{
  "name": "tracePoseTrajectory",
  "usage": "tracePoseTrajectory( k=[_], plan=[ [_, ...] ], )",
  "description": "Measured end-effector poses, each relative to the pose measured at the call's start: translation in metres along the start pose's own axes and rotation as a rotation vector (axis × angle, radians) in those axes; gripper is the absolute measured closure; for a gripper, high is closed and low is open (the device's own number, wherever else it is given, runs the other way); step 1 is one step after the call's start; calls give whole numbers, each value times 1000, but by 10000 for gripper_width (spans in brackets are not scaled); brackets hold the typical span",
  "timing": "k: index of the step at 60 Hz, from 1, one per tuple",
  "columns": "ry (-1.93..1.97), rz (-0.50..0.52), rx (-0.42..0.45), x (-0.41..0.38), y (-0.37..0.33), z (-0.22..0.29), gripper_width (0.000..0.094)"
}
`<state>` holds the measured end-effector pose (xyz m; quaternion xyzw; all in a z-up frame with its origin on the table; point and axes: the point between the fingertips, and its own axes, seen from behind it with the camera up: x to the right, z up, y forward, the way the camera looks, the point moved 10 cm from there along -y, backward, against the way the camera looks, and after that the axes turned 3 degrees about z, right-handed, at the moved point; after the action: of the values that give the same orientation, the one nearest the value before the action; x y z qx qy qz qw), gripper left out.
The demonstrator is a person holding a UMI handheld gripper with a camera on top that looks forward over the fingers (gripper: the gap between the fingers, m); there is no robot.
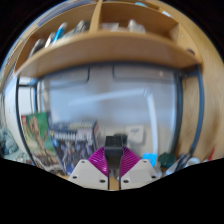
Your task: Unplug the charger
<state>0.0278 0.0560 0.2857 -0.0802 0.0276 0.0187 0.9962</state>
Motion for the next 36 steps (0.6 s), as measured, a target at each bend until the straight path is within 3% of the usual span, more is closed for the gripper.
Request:
tracePoseTrajectory(
  k=[5,11,18,28,36],
  plan=[
    [-7,-39,-9,24,-24,51,819],
    [-12,-96,-145,66,-48,50,819],
    [-43,-165,-399,121,-82,-8,820],
    [48,-177,-755,178,-109,-105,819],
    [35,-172,-893,211,-110,-156,818]
  ],
)
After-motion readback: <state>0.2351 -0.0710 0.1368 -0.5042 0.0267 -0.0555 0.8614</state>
